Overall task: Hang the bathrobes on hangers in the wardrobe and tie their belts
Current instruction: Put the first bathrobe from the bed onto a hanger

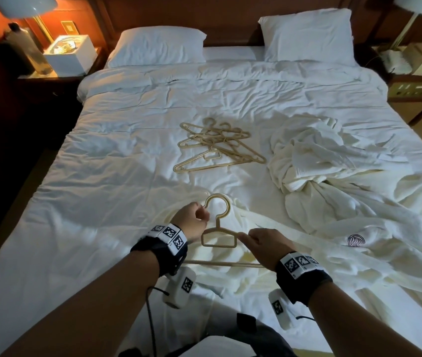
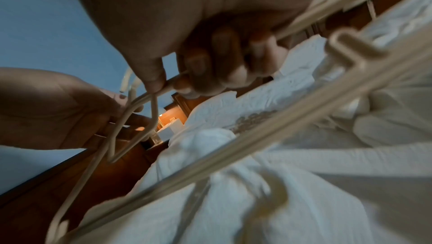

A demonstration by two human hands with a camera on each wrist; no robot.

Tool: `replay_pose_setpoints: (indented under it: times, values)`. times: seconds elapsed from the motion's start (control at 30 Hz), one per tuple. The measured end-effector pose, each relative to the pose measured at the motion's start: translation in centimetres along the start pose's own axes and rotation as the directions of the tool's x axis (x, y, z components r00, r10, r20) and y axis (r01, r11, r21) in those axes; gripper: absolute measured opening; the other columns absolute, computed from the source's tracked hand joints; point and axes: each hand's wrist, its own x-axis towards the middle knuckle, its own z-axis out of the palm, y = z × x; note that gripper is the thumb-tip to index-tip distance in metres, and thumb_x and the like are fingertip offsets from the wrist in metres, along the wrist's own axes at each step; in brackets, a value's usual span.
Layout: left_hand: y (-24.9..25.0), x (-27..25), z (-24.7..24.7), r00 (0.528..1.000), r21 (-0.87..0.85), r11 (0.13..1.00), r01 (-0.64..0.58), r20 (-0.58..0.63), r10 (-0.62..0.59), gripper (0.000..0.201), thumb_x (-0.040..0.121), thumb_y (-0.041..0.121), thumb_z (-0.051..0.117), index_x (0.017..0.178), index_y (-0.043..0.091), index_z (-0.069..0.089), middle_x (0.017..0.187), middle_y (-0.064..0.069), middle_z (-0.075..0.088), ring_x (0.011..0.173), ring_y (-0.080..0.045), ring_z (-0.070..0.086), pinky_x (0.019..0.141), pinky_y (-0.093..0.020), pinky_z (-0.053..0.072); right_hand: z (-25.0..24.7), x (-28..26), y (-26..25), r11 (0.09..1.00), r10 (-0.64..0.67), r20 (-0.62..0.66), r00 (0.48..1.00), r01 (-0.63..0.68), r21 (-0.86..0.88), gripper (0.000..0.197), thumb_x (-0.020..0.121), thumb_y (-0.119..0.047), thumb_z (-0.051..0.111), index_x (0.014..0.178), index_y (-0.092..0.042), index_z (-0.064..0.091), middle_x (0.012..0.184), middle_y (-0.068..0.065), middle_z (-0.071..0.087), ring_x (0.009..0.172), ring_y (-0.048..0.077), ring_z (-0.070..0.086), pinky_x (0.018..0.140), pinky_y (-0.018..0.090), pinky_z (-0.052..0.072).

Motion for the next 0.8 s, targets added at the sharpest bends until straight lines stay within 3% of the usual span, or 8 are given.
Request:
replay_pose_setpoints:
  times: [0.17,0.27,0.37,0.43,0.5,0.57,0.67,0.8]
  values:
    - [-1.7,-1.4,2.2,0.960,0.167,0.977,-0.133,0.266,0.085,0.013,0.092,0.022,0.052,0.087,0.018,0.063,0.077,0.001,0.068,0.064,-0.012,0.059,0.064,-0.029,0.049,3.5,-0.1,1.5,0.961,-0.049,0.201,0.978,-0.009,0.278,0.045,0.099,-0.047,0.041,0.065,-0.023,0.058,0.065,-0.007,0.055,0.059,0.008,0.051,0.061,0.024,0.040]
    - [-3.1,-2.0,3.1,0.951,0.346,0.919,-0.191,0.296,0.086,0.025,0.095,0.033,0.046,0.089,0.018,0.065,0.081,-0.001,0.063,0.071,-0.017,0.056,0.066,-0.028,0.044,6.3,0.0,3.0,0.877,0.032,0.313,0.949,-0.177,0.446,0.032,0.098,-0.038,0.048,0.073,-0.021,0.059,0.072,-0.003,0.057,0.064,0.013,0.059,0.058,0.030,0.051]
    - [-4.5,-2.6,3.7,0.950,0.449,0.871,-0.199,0.308,0.059,0.027,0.093,0.039,0.042,0.087,0.021,0.062,0.088,0.001,0.065,0.077,-0.019,0.060,0.075,-0.035,0.051,8.2,0.9,5.0,0.892,0.288,0.119,0.950,-0.311,0.327,0.020,0.089,-0.038,0.061,0.088,-0.021,0.051,0.098,0.005,0.058,0.081,0.023,0.059,0.076,0.035,0.051]
    - [-5.3,-3.1,3.9,0.949,0.474,0.855,-0.210,0.310,0.061,0.027,0.094,0.039,0.042,0.084,0.022,0.061,0.087,0.003,0.065,0.080,-0.017,0.060,0.078,-0.036,0.051,8.7,1.3,5.6,0.856,0.397,0.043,0.917,-0.387,0.342,0.042,0.080,-0.042,0.072,0.106,-0.021,0.047,0.110,0.003,0.041,0.086,0.021,0.051,0.079,0.030,0.042]
    - [-5.8,-3.9,3.9,0.945,0.508,0.831,-0.228,0.320,0.063,0.027,0.096,0.037,0.041,0.083,0.023,0.060,0.085,0.004,0.063,0.082,-0.016,0.058,0.079,-0.033,0.048,9.2,1.9,5.5,0.847,0.357,0.051,0.933,-0.346,0.403,0.066,0.070,-0.044,0.081,0.117,-0.022,0.040,0.110,0.000,0.035,0.090,0.020,0.048,0.079,0.030,0.039]
    - [-6.1,-4.4,3.6,0.943,0.521,0.819,-0.240,0.327,0.068,0.027,0.097,0.038,0.039,0.081,0.023,0.056,0.083,0.004,0.061,0.082,-0.017,0.057,0.079,-0.033,0.047,9.7,2.4,5.1,0.858,0.265,0.073,0.961,-0.270,0.437,0.069,0.069,-0.040,0.081,0.117,-0.026,0.034,0.109,-0.001,0.047,0.089,0.020,0.055,0.075,0.032,0.045]
    - [-6.0,-4.8,3.3,0.947,0.635,0.710,-0.304,0.283,0.153,0.027,0.098,0.040,0.032,0.080,0.028,0.047,0.086,0.003,0.063,0.084,-0.020,0.060,0.080,-0.035,0.046,9.5,2.8,4.5,0.864,0.245,-0.016,0.969,-0.210,0.457,0.037,0.086,-0.033,0.063,0.109,-0.025,0.035,0.095,0.003,0.063,0.076,0.019,0.061,0.068,0.037,0.053]
    - [-5.1,-4.6,2.5,0.909,0.749,0.533,-0.393,0.232,0.345,0.040,0.096,0.043,0.022,0.082,0.025,0.054,0.083,0.004,0.064,0.083,-0.020,0.060,0.087,-0.038,0.039,7.2,2.4,3.6,0.869,0.202,-0.240,0.950,-0.061,0.491,0.016,0.087,-0.033,0.064,0.089,-0.023,0.052,0.092,-0.004,0.062,0.083,0.019,0.059,0.069,0.027,0.040]
